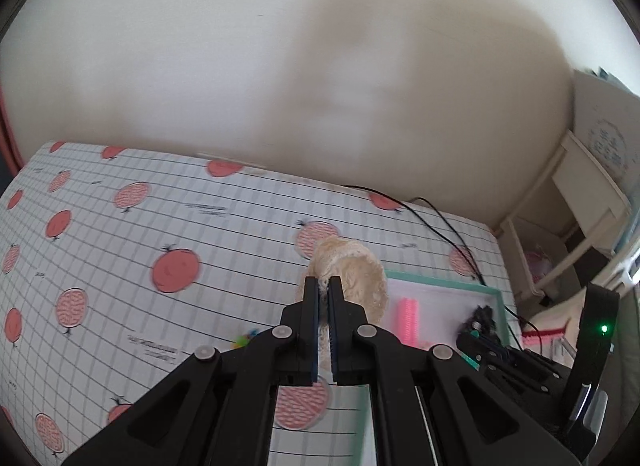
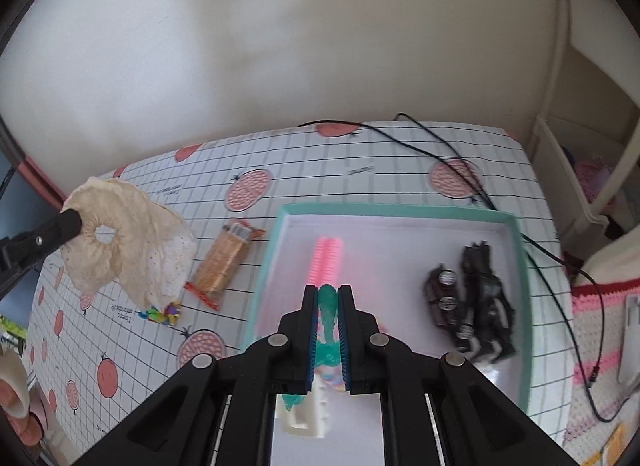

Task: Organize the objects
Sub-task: 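Carry the lace pouch and teal toy over the teal tray with both tools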

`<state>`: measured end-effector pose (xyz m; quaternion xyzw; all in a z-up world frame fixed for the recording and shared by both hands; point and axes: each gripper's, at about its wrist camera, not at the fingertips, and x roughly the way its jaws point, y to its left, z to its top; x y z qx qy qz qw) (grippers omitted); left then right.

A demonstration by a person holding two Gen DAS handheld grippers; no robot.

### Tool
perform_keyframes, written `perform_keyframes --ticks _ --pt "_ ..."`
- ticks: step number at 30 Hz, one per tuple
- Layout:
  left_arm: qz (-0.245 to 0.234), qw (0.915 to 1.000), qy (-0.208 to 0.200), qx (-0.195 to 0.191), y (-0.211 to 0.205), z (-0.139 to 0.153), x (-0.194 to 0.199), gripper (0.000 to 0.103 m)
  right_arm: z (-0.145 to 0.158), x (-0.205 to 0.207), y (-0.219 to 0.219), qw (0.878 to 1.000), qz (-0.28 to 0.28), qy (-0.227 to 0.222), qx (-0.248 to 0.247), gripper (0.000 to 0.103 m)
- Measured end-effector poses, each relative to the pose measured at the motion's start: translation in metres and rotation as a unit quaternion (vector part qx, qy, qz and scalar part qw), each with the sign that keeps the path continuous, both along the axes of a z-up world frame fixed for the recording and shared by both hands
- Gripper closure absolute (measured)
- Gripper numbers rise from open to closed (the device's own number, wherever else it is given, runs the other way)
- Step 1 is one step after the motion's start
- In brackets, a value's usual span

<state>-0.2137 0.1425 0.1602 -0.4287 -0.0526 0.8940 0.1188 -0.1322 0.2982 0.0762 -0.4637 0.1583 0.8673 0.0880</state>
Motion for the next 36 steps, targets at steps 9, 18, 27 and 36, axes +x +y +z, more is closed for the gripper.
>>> perform_keyframes --ticks 9,18,27,36 --pt "-0.101 0.9943 -0.014 0.031 0.071 -0.003 0.025 0.099 0.012 0.034 0.048 0.999 -0.043 0.014 -0.003 0.093" --pt "-0.148 0.9870 -0.054 0.033 0.108 -0.032 0.030 0.099 0.009 0.041 0.062 0.998 -0.053 0.012 -0.016 0.093" --pt "-0.143 0.9840 -0.106 0.005 0.111 -0.079 0.020 0.099 -0.021 0.029 0.052 0.999 -0.041 -0.026 -0.015 0.093" --pt "-0.140 0.9796 -0.143 -0.018 0.114 -0.113 0.017 0.099 -0.039 0.023 0.047 0.998 -0.037 -0.049 -0.014 0.093"
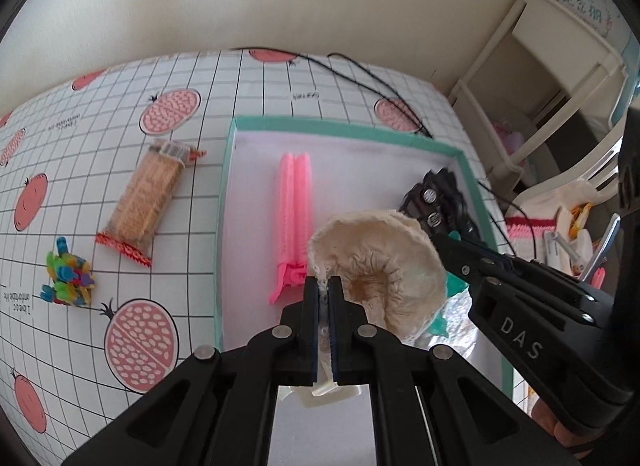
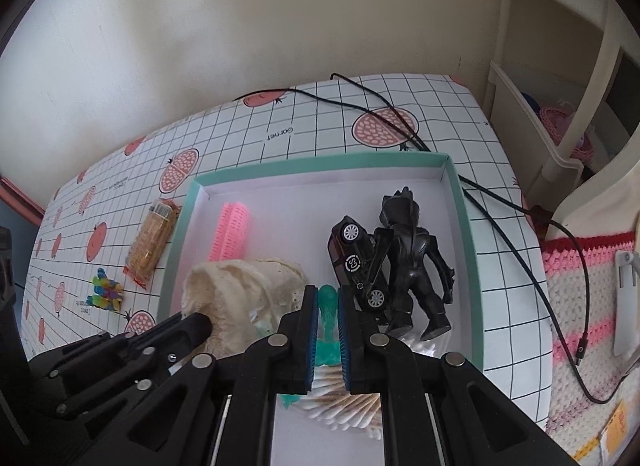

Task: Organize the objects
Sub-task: 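Carry the lace pouch and teal toy over the teal tray with both tools, then open both tools to drop the lace pouch and teal toy into the tray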

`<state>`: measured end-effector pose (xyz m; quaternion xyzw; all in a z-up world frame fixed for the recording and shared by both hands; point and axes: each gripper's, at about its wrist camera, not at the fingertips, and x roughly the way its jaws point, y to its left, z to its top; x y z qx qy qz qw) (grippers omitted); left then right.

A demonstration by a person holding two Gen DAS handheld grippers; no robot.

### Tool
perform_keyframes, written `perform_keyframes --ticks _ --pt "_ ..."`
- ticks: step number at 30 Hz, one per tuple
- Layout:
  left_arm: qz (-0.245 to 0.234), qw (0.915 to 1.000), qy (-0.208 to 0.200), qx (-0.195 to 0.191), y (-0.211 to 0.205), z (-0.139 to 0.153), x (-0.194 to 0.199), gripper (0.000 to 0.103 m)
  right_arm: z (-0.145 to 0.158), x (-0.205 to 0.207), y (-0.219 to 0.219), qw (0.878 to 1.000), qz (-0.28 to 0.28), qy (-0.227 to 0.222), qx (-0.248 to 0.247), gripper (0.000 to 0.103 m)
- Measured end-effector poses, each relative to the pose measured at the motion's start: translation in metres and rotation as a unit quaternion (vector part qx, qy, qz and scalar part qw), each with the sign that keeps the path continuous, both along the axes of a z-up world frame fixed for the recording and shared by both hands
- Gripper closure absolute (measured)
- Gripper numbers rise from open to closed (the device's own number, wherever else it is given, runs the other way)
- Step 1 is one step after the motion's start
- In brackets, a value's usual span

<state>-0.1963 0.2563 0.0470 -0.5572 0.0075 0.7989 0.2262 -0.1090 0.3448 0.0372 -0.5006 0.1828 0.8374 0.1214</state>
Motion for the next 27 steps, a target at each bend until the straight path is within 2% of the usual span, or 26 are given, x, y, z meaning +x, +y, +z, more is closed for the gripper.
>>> perform_keyframes --ticks 16,18,21,22,23,27 --pt "-0.003 0.9999 -0.009 -0.004 -0.002 0.000 -0.002 0.097 -0.011 -0.004 -0.002 1.000 0.011 -0.017 -0.001 0.090" --pt "-0.005 0.9999 -0.011 -0.005 -0.003 0.002 -0.002 0.094 -0.011 -0.005 -0.003 1.000 0.009 -0.020 -0.001 0.090" --pt "-0.009 0.9998 -0.007 -0.013 -0.002 0.008 -0.002 0.083 -0.009 -0.005 -0.002 1.000 0.007 -0.022 -0.001 0.090" --pt "-0.009 0.9999 -0.005 -0.012 -0.002 0.010 -0.002 0.077 -0.008 -0.005 -0.002 1.000 0.007 -0.021 -0.001 0.089" --pt "-0.010 0.9999 -0.004 -0.009 -0.002 0.013 -0.002 0.071 -0.006 -0.005 -0.002 1.000 0.008 -0.021 -0.001 0.085" --pt "-0.014 0.9999 0.005 -0.007 -0.002 0.024 -0.001 0.068 0.001 -0.004 -0.002 1.000 0.009 -0.016 0.000 0.082"
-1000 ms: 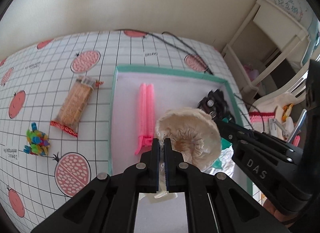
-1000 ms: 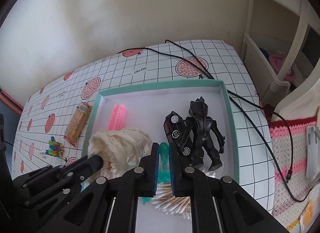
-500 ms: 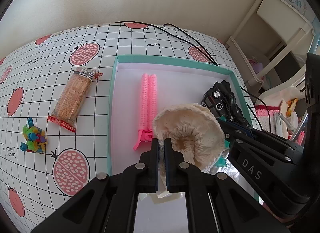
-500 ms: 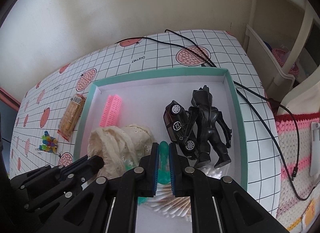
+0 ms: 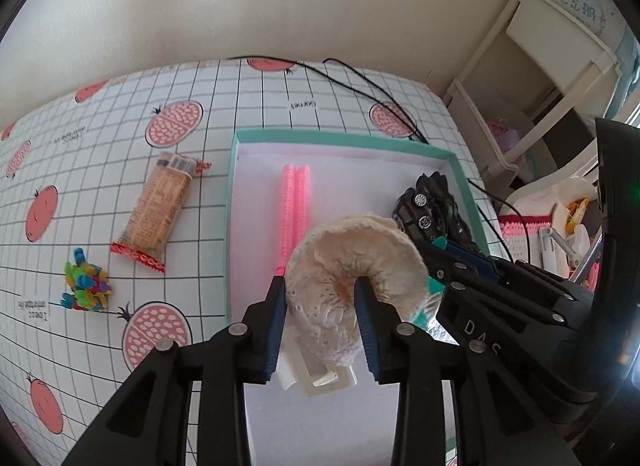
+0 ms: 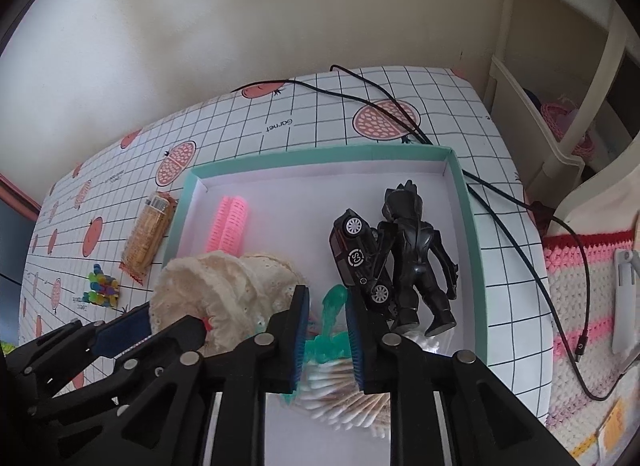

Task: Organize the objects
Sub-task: 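Open both tools to drop the lace pouch and teal toy into the tray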

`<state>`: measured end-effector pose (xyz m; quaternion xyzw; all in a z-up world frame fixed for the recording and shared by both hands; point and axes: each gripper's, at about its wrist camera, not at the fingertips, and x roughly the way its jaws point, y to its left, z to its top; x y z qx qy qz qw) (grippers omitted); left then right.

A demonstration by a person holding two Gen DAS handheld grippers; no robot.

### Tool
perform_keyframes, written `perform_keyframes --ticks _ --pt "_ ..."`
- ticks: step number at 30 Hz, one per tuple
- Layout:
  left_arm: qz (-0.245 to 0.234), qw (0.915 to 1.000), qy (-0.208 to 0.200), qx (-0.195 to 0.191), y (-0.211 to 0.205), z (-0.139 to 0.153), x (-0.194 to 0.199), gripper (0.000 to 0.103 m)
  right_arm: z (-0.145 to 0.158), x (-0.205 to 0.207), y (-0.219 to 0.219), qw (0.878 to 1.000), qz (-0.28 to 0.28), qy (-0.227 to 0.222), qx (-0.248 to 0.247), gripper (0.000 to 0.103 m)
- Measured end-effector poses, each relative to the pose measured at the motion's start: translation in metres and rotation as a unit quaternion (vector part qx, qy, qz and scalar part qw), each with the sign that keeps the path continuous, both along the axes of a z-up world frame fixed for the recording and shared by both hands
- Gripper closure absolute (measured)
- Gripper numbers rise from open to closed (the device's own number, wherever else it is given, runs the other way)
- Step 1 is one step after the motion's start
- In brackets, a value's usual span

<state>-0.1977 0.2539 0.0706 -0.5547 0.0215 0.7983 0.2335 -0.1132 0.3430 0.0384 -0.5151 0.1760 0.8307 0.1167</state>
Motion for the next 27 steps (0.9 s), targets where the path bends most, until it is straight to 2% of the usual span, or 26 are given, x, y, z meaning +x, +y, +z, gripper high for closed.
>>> perform_keyframes --ticks 14,19,22,24,25,27 --pt "0.013 0.9987 0.041 0.029 -0.014 0.040 -0.001 0.066 0.049 0.008 -0.006 0.998 0.005 0.056 0.017 0.082" --pt "0.028 0.9980 0.049 0.030 -0.021 0.042 -0.004 0.066 0.047 0.008 -0.008 0.998 0.011 0.057 0.019 0.082" --pt "0.038 0.9977 0.053 0.017 -0.023 0.038 -0.006 0.065 0.042 0.006 -0.009 0.999 0.013 0.050 0.018 0.082" --pt "0.046 0.9976 0.051 0.008 -0.025 0.032 -0.009 0.061 0.038 0.005 -0.010 0.999 0.015 0.045 0.019 0.082" --pt "0.051 0.9975 0.050 0.005 -0.027 0.030 -0.010 0.056 0.037 0.004 -0.010 0.999 0.016 0.043 0.021 0.081" --pt "0.060 0.9970 0.049 -0.002 -0.030 0.025 -0.012 0.053 0.035 0.003 -0.009 0.999 0.015 0.041 0.023 0.072"
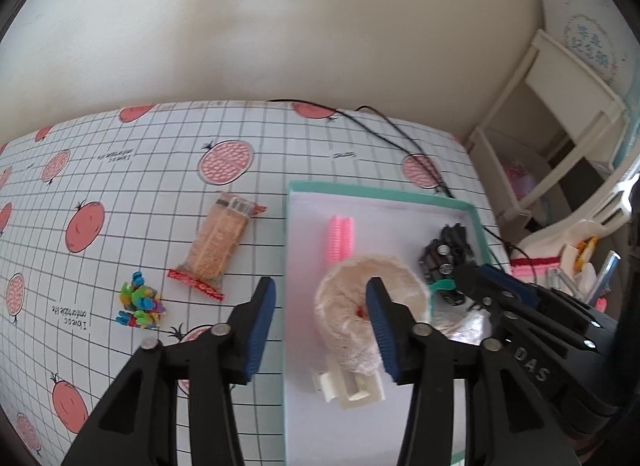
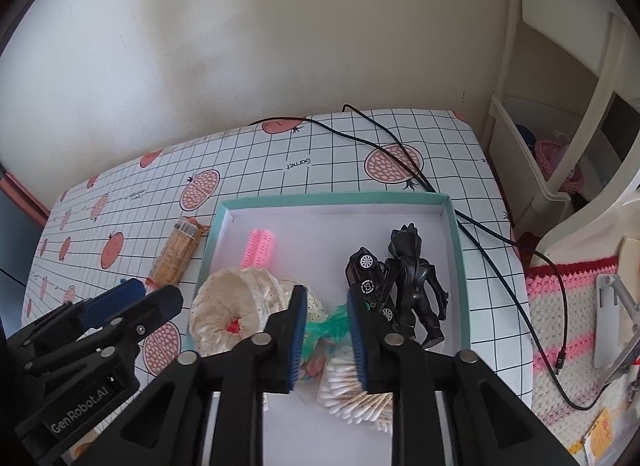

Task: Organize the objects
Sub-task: 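Open both tools to drop the lace pouch and teal toy into the tray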

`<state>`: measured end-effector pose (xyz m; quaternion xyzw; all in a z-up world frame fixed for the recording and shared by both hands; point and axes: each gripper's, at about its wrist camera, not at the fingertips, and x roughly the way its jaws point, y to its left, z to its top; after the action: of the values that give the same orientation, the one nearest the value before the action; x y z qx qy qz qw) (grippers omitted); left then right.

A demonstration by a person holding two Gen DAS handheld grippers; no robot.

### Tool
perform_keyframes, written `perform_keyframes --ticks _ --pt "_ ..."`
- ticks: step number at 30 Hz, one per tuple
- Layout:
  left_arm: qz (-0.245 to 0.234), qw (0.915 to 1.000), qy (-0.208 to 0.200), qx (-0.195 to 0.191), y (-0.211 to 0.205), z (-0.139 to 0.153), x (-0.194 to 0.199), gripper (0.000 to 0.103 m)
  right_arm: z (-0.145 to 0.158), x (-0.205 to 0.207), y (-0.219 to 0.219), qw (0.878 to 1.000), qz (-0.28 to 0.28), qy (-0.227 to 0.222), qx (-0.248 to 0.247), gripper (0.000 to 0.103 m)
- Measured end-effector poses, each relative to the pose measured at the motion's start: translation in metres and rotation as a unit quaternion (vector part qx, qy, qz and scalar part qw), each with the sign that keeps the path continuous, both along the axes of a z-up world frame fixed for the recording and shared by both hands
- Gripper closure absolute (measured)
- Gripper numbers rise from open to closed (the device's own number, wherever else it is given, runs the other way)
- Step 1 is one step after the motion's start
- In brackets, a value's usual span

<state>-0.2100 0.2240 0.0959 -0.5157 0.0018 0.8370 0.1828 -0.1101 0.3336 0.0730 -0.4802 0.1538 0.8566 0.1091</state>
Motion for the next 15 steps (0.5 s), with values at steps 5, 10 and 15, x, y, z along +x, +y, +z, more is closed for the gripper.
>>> perform_keyframes --ticks 5,10,15 --pt "0.022 0.9995 0.012 -0.021 -0.009 -0.002 -0.004 0.039 -0.002 0.000 0.001 1.000 0.001 -0.002 0.006 0.054" --pt "0.039 0.9986 0.021 -0.028 -0.017 -0.003 -0.007 0.022 -0.002 -0.001 0.004 1.000 0.005 0.001 0.004 0.034" --pt "0.053 0.9979 0.027 -0.026 -0.022 -0.003 -0.009 0.010 -0.003 -0.001 0.005 1.000 0.005 0.005 0.005 0.021"
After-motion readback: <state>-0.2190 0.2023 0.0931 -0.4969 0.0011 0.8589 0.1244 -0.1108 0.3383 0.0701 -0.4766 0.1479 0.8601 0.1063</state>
